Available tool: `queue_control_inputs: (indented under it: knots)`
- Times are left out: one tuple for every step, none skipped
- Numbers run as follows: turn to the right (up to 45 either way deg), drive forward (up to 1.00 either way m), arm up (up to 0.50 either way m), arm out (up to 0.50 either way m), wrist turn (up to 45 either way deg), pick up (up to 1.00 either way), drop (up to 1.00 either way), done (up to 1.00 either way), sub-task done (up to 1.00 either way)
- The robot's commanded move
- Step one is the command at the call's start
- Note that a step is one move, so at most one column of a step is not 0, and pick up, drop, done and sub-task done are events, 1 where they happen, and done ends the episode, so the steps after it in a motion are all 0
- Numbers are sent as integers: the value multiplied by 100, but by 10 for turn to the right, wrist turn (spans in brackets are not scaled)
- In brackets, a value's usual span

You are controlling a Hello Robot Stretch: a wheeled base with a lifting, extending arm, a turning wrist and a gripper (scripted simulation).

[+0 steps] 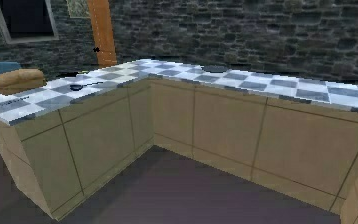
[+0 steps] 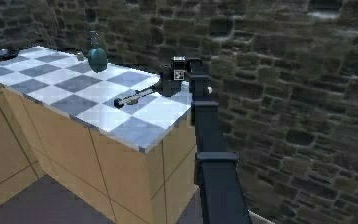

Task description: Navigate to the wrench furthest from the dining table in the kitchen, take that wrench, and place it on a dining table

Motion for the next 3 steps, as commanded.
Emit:
queue_control_inputs:
  knots:
    - [0, 0, 6, 0, 0, 0, 0, 0, 0]
    - [0, 0, 0, 0, -450, 0, 0, 0, 0]
    - [0, 0, 0, 0, -300, 0, 0, 0, 0]
